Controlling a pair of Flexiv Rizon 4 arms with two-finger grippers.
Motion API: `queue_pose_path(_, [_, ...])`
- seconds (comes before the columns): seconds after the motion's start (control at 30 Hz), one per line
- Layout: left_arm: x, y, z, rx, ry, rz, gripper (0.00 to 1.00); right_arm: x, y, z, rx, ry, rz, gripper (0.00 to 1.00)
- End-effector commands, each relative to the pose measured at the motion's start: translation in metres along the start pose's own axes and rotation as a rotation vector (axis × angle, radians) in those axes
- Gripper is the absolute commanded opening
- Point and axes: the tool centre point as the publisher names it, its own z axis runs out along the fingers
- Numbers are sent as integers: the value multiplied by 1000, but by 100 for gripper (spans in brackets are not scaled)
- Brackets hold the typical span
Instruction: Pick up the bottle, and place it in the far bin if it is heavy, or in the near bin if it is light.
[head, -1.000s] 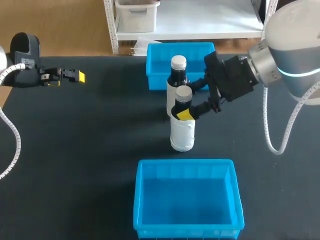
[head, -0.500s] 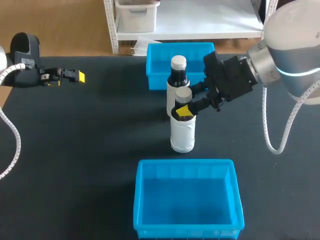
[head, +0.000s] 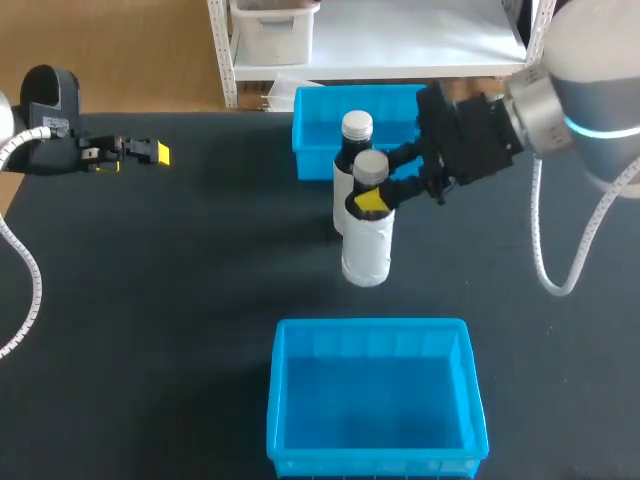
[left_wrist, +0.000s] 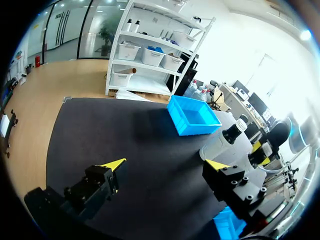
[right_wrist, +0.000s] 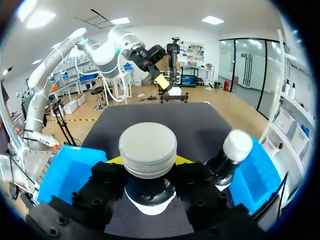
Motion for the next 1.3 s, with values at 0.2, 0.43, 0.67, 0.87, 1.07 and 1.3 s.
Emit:
queue_pose_path(0.2, [0,0,0,0,0,0,100,-47,30,-43,76,23,-20,0])
queue_pose_path(0.43, [0,0,0,0,0,0,100,-78,65,-52,109,21,-36,0])
queue_pose_path(0.67, [0,0,0,0,0,0,100,-92,105,-41,79,-3,-43,0])
queue_pose_path(0.87, [0,0,0,0,0,0,100,-90,137,-22,38,-8,-32,0])
queue_pose_path(1.07, [0,0,0,0,0,0,100,-81,159,-4,-1,-17,-11,0])
queue_pose_path(1.3, [0,0,0,0,0,0,100,-67,168,12,-29,-14,18,0])
